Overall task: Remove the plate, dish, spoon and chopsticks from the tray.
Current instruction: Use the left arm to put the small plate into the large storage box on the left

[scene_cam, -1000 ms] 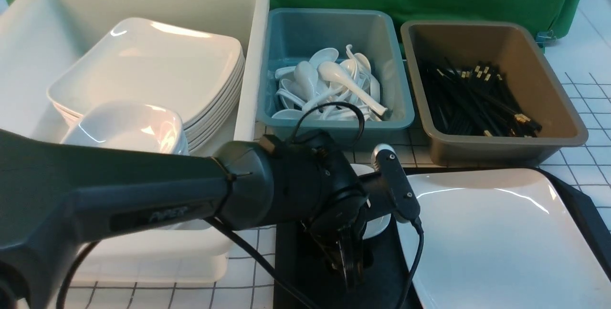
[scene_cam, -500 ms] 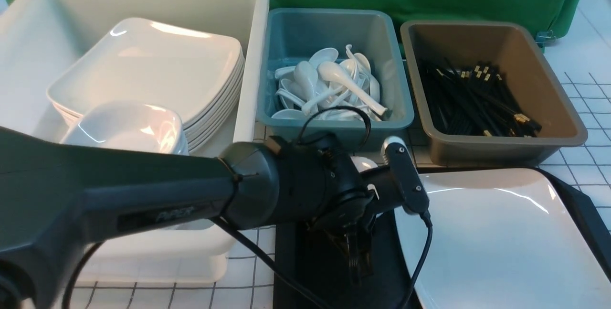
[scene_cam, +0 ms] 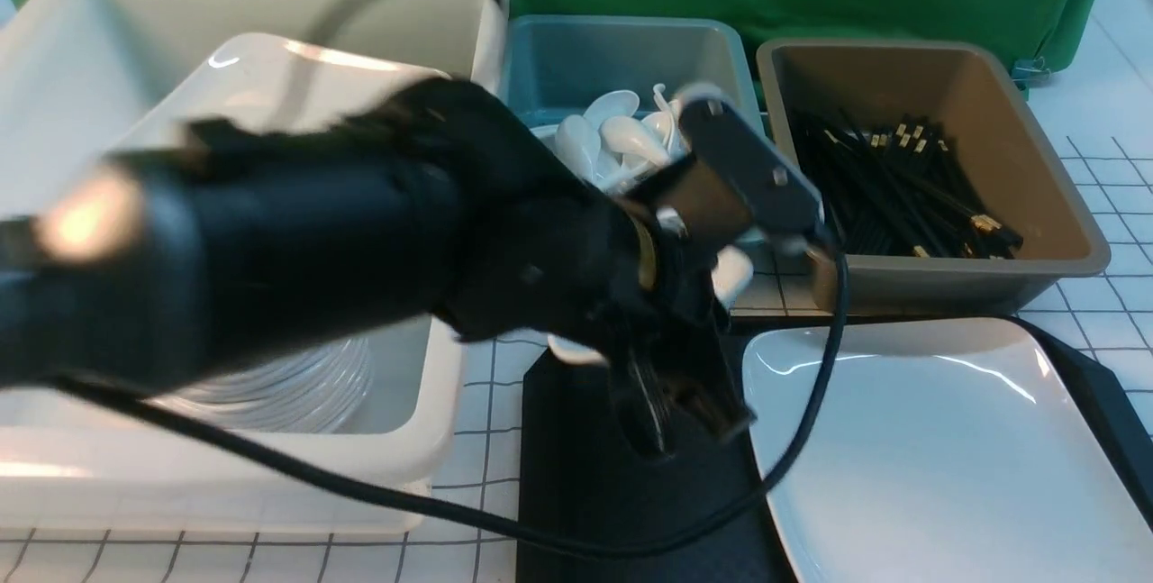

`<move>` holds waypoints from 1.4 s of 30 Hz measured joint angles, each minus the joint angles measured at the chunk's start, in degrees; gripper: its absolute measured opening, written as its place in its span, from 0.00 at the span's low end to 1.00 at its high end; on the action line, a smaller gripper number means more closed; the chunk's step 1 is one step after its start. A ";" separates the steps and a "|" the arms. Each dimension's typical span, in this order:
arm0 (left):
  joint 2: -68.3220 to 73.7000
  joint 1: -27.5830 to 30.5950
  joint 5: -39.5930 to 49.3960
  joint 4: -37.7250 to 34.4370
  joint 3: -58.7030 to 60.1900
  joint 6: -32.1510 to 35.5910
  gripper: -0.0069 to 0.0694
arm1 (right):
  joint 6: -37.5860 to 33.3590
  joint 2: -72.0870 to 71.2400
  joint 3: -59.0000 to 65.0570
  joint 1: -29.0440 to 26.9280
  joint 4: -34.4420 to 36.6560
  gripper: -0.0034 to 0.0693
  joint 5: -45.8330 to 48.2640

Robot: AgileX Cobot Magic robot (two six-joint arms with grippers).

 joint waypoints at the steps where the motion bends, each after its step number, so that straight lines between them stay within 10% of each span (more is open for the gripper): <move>1: -2.17 0.51 0.40 -0.29 -0.20 -0.91 0.10 | -0.74 0.64 -0.08 0.00 1.86 0.06 -0.65; 10: -17.83 14.69 7.73 -0.59 -0.57 -4.36 0.10 | -9.73 17.15 -9.33 1.28 19.43 0.06 0.85; 19: -18.85 30.52 18.85 1.43 2.65 -4.78 0.10 | -7.95 34.89 -25.95 15.75 14.32 0.06 0.83; 30: -18.56 31.63 11.00 -4.18 10.35 2.70 0.11 | -4.94 43.44 -35.61 17.46 12.02 0.06 3.71; 36: -16.88 31.63 9.86 -2.84 12.10 2.50 0.27 | -5.02 43.44 -35.66 17.46 10.78 0.07 4.59; 42: -16.16 31.63 12.06 -2.42 10.19 0.31 0.67 | -5.46 43.31 -35.66 17.46 2.20 0.08 4.76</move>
